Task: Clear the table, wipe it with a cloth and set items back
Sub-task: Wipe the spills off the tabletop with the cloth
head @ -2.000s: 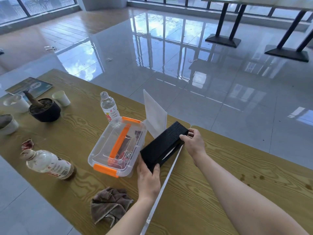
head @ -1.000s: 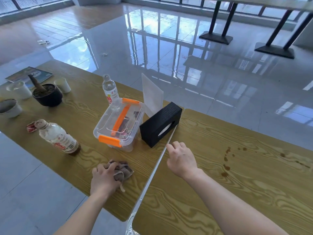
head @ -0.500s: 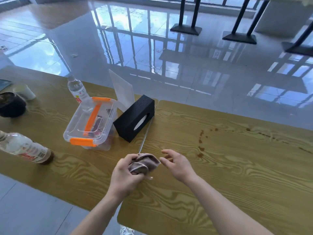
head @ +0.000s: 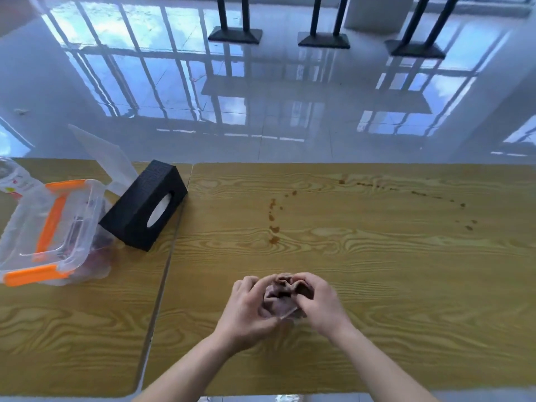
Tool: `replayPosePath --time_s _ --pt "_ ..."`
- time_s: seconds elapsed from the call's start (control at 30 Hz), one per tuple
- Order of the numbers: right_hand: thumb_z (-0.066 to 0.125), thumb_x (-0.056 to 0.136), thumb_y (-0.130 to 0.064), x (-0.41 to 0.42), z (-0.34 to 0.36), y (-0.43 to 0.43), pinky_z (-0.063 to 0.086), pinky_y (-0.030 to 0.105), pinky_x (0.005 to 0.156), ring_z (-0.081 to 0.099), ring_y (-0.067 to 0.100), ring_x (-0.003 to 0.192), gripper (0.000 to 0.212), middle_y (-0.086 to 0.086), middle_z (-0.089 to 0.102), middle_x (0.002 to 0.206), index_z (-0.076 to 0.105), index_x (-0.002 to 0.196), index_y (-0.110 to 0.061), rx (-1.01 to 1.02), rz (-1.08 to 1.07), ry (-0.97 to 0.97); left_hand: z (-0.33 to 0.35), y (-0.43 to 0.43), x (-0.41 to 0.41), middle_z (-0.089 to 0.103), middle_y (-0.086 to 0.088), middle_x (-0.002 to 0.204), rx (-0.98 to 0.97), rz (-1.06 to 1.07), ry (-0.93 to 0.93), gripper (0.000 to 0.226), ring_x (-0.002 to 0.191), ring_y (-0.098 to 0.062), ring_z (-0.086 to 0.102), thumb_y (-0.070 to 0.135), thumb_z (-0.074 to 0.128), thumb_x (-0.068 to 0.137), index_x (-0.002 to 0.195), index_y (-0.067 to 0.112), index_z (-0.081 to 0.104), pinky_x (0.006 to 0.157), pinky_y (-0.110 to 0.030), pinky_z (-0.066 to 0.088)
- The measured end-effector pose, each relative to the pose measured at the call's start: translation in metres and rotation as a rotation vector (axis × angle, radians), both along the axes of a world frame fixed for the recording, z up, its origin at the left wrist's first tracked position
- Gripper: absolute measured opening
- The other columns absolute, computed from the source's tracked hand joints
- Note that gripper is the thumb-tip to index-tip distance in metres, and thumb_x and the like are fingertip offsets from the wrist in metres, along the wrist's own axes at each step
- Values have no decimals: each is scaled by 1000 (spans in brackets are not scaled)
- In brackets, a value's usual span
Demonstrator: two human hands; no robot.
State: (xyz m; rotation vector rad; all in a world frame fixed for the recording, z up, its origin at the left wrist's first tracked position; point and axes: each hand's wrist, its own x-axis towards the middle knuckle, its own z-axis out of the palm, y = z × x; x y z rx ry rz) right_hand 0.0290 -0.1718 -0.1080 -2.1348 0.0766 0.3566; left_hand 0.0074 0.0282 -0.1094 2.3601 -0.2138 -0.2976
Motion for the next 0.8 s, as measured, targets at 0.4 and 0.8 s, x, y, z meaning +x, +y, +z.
replayPosePath --time_s 0.4,0.8 --pt "31 83 -81 -40 -28 40 -1 55 118 -6 28 151 69 -10 -2 165 21 146 -55 -722 252 -180 -67 50 8 20 -11 162 639 -270 -207 73 151 -33 9 71 26 93 153 29 28 115 -66 10" --pt "40 87 -66 -108 -50 -89 29 57 111 31 38 142 60 10 32 158 46 139 -38 -952 -213 -23 -70 -17 9 15 -11 163 572 -461 -299 71 151 -35 -1 71 22 94 154 33 25 117 -64 5"
